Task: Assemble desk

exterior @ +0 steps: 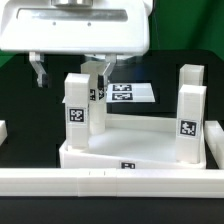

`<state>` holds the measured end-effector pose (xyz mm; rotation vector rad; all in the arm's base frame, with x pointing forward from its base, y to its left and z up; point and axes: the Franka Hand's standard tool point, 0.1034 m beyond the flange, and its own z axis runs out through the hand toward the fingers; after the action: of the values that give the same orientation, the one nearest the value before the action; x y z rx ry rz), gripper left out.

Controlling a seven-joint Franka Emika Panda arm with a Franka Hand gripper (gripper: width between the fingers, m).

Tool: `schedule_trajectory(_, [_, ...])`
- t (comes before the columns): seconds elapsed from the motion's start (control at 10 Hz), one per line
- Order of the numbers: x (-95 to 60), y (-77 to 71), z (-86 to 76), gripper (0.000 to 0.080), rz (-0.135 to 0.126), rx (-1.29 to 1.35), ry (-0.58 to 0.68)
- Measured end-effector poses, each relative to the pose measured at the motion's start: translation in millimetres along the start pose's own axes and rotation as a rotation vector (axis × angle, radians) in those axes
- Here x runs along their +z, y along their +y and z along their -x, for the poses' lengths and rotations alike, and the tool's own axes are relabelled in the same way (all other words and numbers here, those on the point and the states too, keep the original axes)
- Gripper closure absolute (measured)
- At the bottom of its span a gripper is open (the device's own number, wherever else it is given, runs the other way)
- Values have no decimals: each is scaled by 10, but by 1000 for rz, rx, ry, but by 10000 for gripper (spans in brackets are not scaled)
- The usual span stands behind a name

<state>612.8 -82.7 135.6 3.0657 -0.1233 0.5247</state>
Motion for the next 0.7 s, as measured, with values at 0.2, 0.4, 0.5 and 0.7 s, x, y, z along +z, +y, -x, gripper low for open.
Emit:
schedule_trajectory(0.2, [-23, 6, -2, 150, -5, 5, -8])
schedule_trajectory(0.4, [1, -1, 23, 150, -11, 9, -28])
schedule_trajectory(0.5, [98, 24, 99, 150, -10, 11, -58])
schedule_trajectory(0.7, [143, -24, 150, 150, -44, 16, -273])
